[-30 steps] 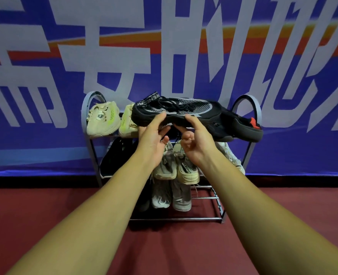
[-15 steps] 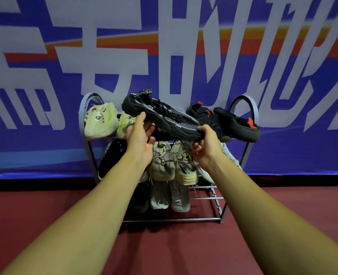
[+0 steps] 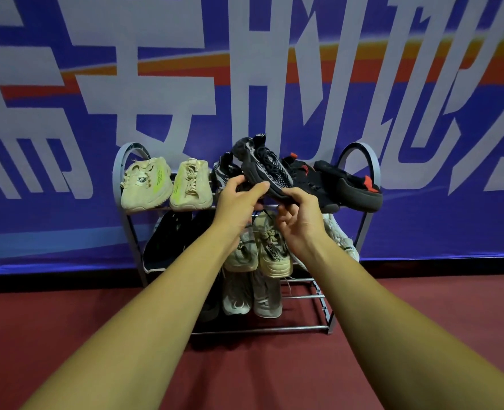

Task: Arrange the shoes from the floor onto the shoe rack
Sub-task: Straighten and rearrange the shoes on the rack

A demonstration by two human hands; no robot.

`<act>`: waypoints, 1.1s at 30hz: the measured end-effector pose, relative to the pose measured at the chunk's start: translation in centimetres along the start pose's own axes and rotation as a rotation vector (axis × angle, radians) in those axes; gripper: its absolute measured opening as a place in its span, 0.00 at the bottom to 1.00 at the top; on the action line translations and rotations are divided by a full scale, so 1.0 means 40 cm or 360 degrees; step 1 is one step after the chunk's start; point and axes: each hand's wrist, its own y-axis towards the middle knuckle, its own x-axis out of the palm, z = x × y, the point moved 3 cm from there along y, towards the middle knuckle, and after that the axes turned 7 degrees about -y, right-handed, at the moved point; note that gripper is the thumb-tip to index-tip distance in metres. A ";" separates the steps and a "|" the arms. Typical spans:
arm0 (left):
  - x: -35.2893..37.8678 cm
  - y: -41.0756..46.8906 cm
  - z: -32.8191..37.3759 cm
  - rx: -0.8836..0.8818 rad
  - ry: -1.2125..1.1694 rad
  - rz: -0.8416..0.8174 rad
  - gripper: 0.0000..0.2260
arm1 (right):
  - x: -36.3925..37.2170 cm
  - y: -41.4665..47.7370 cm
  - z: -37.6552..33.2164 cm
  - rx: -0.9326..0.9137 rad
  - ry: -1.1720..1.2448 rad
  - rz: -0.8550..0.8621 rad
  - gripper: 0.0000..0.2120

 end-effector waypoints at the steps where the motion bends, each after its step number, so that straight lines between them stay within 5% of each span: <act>1: -0.002 0.000 -0.002 -0.0027 0.0018 -0.0013 0.20 | -0.002 0.000 0.001 -0.0016 0.0006 -0.0024 0.19; 4: 0.002 -0.001 -0.011 -0.0142 0.0015 -0.0029 0.25 | -0.014 0.002 -0.005 -0.0076 -0.0094 0.0002 0.21; 9: 0.016 0.005 -0.011 -0.0192 0.0021 -0.0010 0.10 | -0.044 0.007 0.002 -0.0061 -0.0347 -0.0034 0.18; 16: 0.016 0.036 -0.042 -0.0169 0.0257 0.0028 0.25 | -0.072 0.012 -0.001 -0.0072 -0.0618 -0.0018 0.20; 24: 0.012 0.051 -0.049 0.0072 0.0856 0.0033 0.29 | -0.071 0.014 -0.009 -0.0192 -0.0638 0.0179 0.23; 29: 0.007 0.066 -0.047 0.0106 0.0976 0.0072 0.29 | -0.054 0.021 0.024 -0.0181 -0.0629 0.0294 0.33; 33: 0.031 0.055 -0.046 0.0125 0.1027 0.0029 0.32 | -0.046 0.021 0.025 -0.0326 -0.0703 0.0504 0.19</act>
